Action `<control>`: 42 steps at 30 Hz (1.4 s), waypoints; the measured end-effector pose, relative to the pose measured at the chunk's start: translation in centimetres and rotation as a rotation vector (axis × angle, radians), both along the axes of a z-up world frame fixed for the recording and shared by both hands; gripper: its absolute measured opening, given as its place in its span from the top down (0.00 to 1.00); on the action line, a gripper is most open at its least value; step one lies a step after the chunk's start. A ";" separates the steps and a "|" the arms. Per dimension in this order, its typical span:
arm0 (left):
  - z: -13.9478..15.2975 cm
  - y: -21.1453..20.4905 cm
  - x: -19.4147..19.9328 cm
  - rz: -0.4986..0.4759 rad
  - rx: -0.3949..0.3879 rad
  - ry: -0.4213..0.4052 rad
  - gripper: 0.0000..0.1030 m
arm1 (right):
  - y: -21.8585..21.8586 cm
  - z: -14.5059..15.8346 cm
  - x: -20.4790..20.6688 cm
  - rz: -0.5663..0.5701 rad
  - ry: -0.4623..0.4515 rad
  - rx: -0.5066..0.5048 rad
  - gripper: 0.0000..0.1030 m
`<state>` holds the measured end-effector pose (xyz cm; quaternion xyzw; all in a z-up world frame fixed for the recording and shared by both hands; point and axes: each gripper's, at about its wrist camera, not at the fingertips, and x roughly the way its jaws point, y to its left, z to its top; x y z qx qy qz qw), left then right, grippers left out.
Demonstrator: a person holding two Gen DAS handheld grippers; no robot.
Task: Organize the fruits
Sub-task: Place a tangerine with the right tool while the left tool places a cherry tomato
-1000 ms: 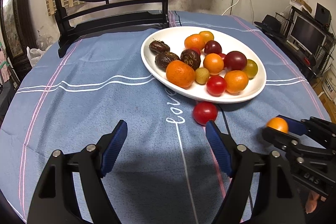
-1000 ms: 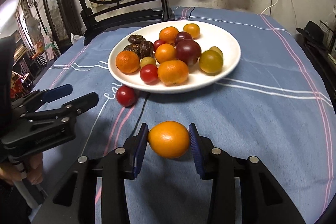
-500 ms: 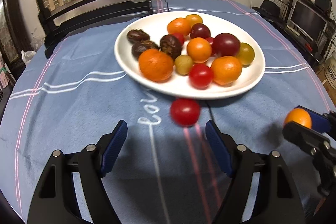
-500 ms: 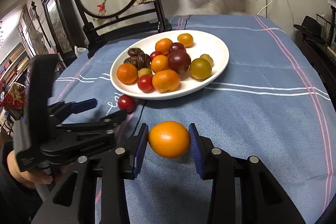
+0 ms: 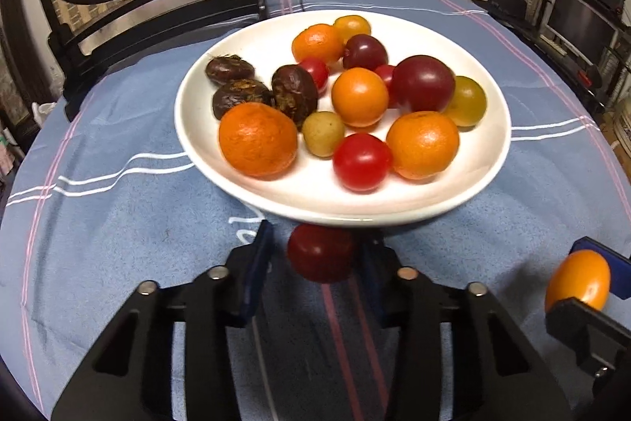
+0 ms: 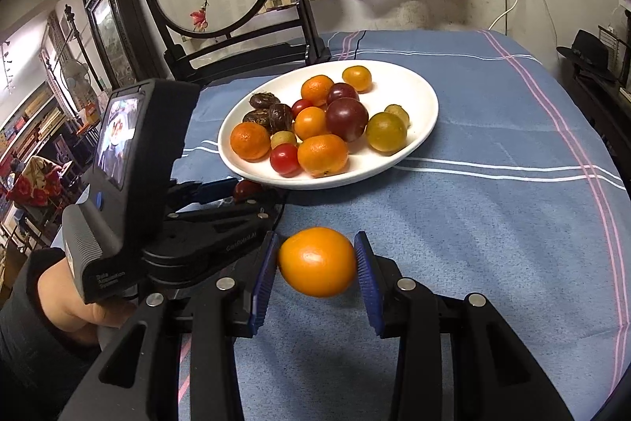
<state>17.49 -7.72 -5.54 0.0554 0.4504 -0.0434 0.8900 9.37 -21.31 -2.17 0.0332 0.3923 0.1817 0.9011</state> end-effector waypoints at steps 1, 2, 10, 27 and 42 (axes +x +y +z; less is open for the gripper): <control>0.0 0.0 0.0 -0.006 -0.001 0.000 0.67 | 0.0 0.0 0.0 0.002 0.000 -0.001 0.61; 0.0 -0.1 -0.1 -0.014 -0.004 -0.001 0.69 | 0.0 0.0 0.0 0.002 0.000 -0.002 0.61; 0.9 0.3 -2.1 -0.006 -0.007 -0.022 0.69 | 0.3 0.2 -0.3 0.008 -0.021 -0.014 0.61; 4.8 1.8 -6.1 -0.034 -0.052 -0.108 0.69 | 0.3 0.6 -0.6 0.012 -0.071 0.003 0.61; 8.8 2.9 -3.1 -0.011 -0.060 -0.176 0.70 | 1.9 5.1 3.1 0.013 -0.165 -0.069 0.61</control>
